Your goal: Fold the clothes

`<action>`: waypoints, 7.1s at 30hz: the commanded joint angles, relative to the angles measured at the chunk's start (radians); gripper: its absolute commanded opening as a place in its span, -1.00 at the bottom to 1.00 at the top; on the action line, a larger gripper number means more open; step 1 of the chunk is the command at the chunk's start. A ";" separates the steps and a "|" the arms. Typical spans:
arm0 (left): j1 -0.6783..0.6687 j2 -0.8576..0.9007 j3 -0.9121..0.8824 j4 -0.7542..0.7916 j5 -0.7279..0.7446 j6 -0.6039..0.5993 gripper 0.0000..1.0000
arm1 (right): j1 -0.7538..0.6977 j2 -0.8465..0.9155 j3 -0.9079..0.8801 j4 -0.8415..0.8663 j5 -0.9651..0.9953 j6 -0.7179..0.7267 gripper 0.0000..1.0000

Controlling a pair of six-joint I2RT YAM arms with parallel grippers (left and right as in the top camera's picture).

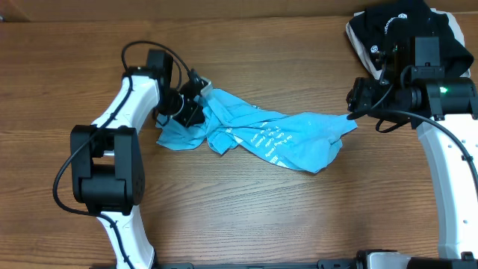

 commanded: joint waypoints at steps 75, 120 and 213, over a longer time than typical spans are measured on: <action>0.042 0.342 0.402 0.153 -0.525 -0.509 1.00 | -0.003 0.080 -0.103 0.120 0.005 -0.022 0.45; 0.004 0.440 0.593 0.323 -0.299 -0.343 1.00 | -0.003 0.080 -0.103 0.179 -0.005 -0.022 0.45; -0.003 0.043 1.102 -0.385 -0.421 -0.389 -0.92 | 0.103 0.505 -0.322 0.863 -0.095 0.001 -0.92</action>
